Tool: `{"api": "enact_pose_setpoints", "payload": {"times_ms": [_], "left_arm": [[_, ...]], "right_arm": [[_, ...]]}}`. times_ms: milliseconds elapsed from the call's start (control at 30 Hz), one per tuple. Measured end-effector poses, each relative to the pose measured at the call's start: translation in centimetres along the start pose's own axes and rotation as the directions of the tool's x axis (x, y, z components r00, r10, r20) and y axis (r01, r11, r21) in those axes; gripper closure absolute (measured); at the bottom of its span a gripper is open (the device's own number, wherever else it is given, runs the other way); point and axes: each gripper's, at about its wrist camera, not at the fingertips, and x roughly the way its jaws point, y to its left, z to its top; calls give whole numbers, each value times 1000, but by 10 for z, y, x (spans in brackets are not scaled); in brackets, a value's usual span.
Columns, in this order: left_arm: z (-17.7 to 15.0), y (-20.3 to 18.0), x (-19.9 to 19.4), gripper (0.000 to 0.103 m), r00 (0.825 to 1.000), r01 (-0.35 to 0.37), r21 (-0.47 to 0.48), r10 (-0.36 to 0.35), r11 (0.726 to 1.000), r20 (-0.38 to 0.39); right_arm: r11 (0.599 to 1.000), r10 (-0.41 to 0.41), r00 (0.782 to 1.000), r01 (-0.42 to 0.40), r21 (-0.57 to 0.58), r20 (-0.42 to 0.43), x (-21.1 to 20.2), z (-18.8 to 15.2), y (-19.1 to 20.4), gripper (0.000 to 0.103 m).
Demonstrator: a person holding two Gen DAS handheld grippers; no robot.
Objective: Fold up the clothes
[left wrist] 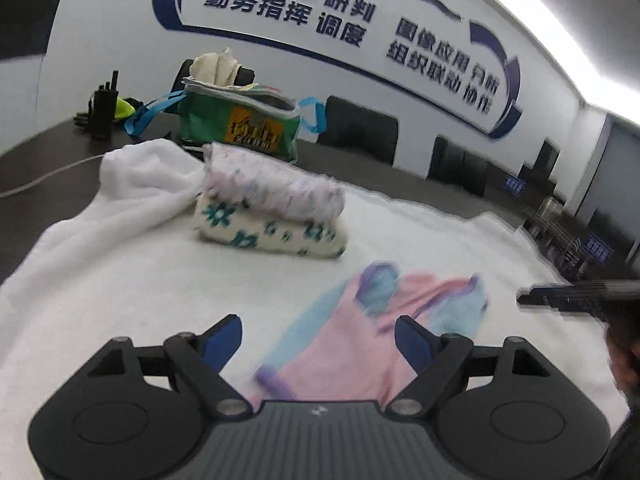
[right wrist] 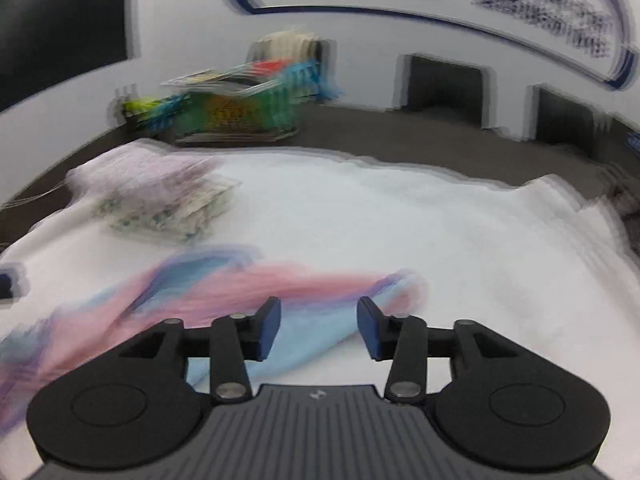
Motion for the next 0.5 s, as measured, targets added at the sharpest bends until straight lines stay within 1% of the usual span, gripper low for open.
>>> {"api": "enact_pose_setpoints", "payload": {"times_ms": [33, 67, 133, 167, 233, 267, 333, 367, 400, 433, 467, 500], "left_arm": [[-6, -2, 2, 19, 1000, -25, 28, 25, 999, -10], [-12, -3, 9, 19, 998, -49, 57, 51, 997, -22], [-20, -5, 28, 19, 994, -92, 119, 98, 989, -44], [-24, -6, 37, 19, 992, -105, 151, 114, 983, -50], [-31, -9, 55, 19, 987, -131, 215, 147, 968, -60], [-32, -10, 62, 19, 986, -135, 226, 154, 965, -70], [-32, -9, 74, 8, 983, -130, 216, 154, 968, -97], [-32, -8, 80, 2, 982, -128, 212, 154, 969, -111], [-32, -7, 82, 0, 982, -126, 210, 153, 969, -115], [-33, -7, 81, 0, 982, -124, 211, 150, 970, -112], [-34, -6, 80, 0, 983, -122, 212, 148, 970, -109], [-35, -6, 80, 0, 984, -120, 212, 145, 970, -107]], "right_arm": [[997, 76, 997, -76, -21, -14, 13, -26, 15, 54], [992, 119, 993, -120, -47, -23, 20, -46, 35, 53], [975, 197, 979, -201, -99, -42, 35, -85, 74, 53], [972, 200, 979, -204, -117, -40, 56, -104, 88, 54], [976, 167, 986, -166, -138, -7, 66, -127, 112, 54], [983, 133, 991, -130, -131, 16, 71, -140, 113, 54], [991, 75, 996, -69, -111, 50, 72, -149, 124, 53], [992, 68, 996, -63, -109, 49, 82, -150, 119, 52], [993, 59, 997, -53, -107, 51, 83, -149, 123, 47], [994, 49, 997, -43, -104, 53, 84, -148, 127, 37], [994, 39, 998, -33, -102, 55, 85, -147, 132, 32], [994, 26, 998, -19, -108, 58, 84, -149, 138, 24]]}}
